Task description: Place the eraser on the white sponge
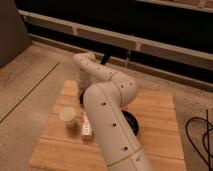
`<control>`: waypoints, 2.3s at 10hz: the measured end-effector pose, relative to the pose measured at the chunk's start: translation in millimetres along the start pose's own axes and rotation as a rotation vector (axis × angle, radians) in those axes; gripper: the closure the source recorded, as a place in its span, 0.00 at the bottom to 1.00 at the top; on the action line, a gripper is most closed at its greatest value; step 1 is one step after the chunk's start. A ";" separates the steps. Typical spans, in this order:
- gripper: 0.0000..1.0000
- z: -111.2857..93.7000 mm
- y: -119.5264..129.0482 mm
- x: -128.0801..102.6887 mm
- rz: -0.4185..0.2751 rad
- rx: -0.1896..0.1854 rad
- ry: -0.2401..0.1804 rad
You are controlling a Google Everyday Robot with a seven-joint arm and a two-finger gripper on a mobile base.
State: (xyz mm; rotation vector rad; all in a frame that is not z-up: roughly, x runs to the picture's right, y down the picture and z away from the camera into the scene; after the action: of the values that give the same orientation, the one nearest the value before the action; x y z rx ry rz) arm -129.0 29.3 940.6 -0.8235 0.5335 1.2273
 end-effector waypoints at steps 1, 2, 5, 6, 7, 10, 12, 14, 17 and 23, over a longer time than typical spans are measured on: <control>1.00 -12.4 0.5 -0.3 -0.001 0.029 -0.026; 1.00 -27.0 1.6 0.7 -0.001 0.049 -0.054; 1.00 -94.8 0.6 37.2 0.046 0.130 -0.188; 1.00 -106.9 0.2 63.0 0.085 0.140 -0.218; 1.00 -114.0 0.4 89.7 0.127 0.143 -0.244; 1.00 -108.5 -10.0 156.2 0.280 0.136 -0.260; 1.00 -100.6 -23.5 171.6 0.358 0.131 -0.243; 1.00 -95.4 -51.3 172.1 0.441 0.123 -0.221; 1.00 -89.3 -86.8 163.0 0.500 0.120 -0.187; 1.00 -39.1 -86.0 125.4 0.449 0.039 -0.103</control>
State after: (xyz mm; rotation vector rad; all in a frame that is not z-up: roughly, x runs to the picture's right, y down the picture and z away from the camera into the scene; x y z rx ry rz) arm -9.4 64.2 845.1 -0.6197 0.6786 1.6544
